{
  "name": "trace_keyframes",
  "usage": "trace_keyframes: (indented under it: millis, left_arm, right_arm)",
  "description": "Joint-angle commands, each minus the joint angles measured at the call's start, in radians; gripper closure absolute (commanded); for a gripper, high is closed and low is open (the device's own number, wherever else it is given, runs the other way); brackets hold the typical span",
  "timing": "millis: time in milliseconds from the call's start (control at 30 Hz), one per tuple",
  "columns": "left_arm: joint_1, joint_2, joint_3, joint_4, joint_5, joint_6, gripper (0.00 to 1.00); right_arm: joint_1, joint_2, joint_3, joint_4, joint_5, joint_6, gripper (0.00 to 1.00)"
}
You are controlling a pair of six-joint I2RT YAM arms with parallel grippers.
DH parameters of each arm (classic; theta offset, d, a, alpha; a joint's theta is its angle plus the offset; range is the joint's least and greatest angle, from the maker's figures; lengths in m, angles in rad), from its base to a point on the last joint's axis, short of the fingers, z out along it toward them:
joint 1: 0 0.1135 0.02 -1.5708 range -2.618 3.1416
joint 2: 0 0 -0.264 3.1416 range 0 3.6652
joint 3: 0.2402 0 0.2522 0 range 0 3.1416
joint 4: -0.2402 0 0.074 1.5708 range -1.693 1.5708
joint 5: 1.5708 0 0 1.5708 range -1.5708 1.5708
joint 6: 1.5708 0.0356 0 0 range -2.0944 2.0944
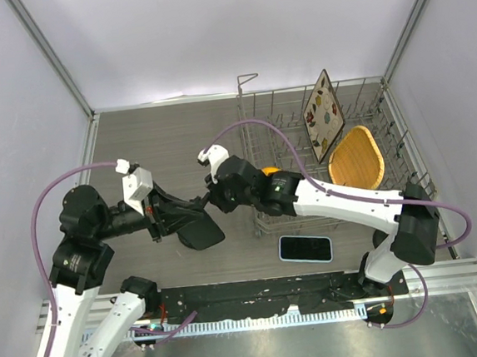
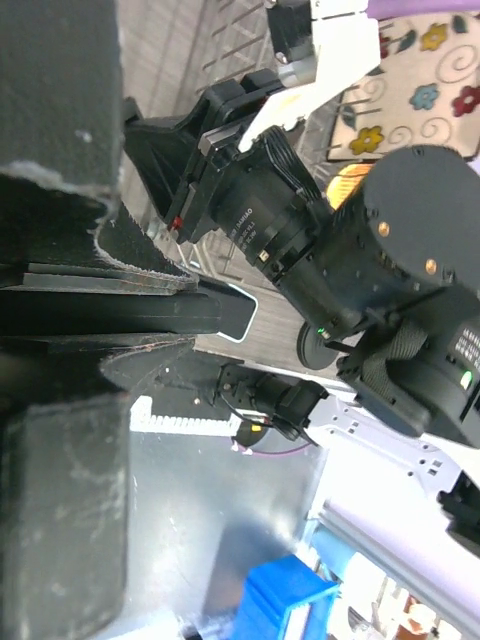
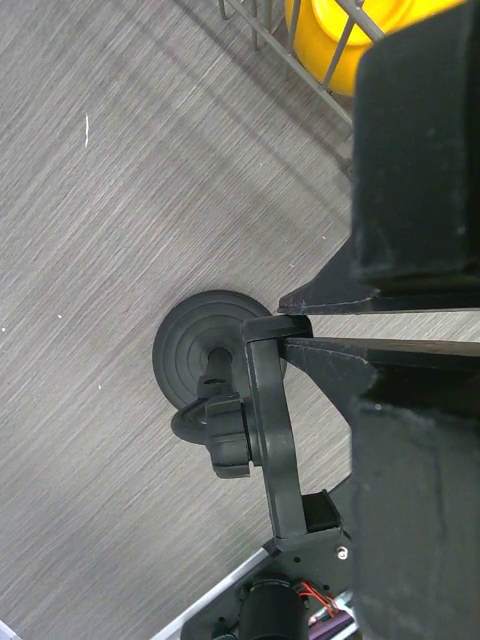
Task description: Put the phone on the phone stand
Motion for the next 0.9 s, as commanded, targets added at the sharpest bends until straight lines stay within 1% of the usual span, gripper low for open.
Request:
trace_keyframes:
  millis: [0, 33, 67, 100, 133, 167, 200, 300, 467, 567, 667, 700, 800, 867]
  left_arm:
    - [-0.003, 0.007, -0.001, 0.146, 0.091, 0.153, 1.00]
    - [-0.002, 0.012, -0.013, 0.161, 0.108, 0.184, 1.00]
    - [-0.003, 0.016, -0.043, 0.193, 0.119, 0.182, 1.00]
    - [-0.002, 0.028, -0.060, 0.273, 0.124, 0.170, 1.00]
    - [-0.003, 0.038, -0.079, 0.321, 0.133, 0.156, 1.00]
    - [-0.003, 0.051, -0.103, 0.371, 0.148, 0.109, 1.00]
    - [-0.005, 0.086, -0.106, 0.428, 0.177, 0.098, 1.00]
    - [-0.009, 0.148, -0.088, 0.438, 0.232, 0.095, 1.00]
    - [-0.054, 0.226, -0.073, 0.493, 0.219, 0.103, 1.00]
    - [-0.086, 0.258, -0.073, 0.484, 0.214, 0.130, 1.00]
    - [-0.088, 0.265, -0.088, 0.467, 0.197, 0.178, 1.00]
    - [-0.086, 0.269, -0.087, 0.418, 0.200, 0.190, 1.00]
    - [-0.086, 0.286, -0.057, 0.302, 0.185, 0.290, 1.00]
    - [-0.088, 0.289, -0.048, 0.275, 0.159, 0.339, 1.00]
  right_arm:
    - [-0.042, -0.058, -0.003, 0.008, -0.149, -0.050, 0.99]
    - [-0.050, -0.058, -0.001, 0.008, -0.172, -0.061, 0.99]
    - [-0.056, -0.055, 0.002, 0.008, -0.236, -0.072, 0.99]
    - [-0.065, -0.053, 0.005, 0.008, -0.263, -0.081, 0.99]
    - [-0.076, -0.044, 0.009, 0.008, -0.289, -0.101, 0.99]
    - [-0.081, -0.041, 0.009, 0.007, -0.310, -0.109, 0.99]
    - [-0.084, -0.038, 0.016, 0.005, -0.339, -0.115, 0.99]
    - [-0.094, -0.024, 0.028, 0.004, -0.402, -0.141, 0.99]
    - [-0.113, 0.016, 0.077, -0.042, -0.479, -0.204, 0.99]
    - [-0.117, 0.046, 0.124, -0.064, -0.504, -0.218, 0.99]
    - [-0.122, 0.059, 0.146, -0.070, -0.527, -0.224, 0.99]
    - [-0.124, 0.060, 0.149, -0.070, -0.530, -0.225, 0.99]
    - [-0.127, 0.060, 0.152, -0.072, -0.554, -0.235, 0.99]
    - [-0.130, 0.062, 0.152, -0.073, -0.585, -0.244, 0.99]
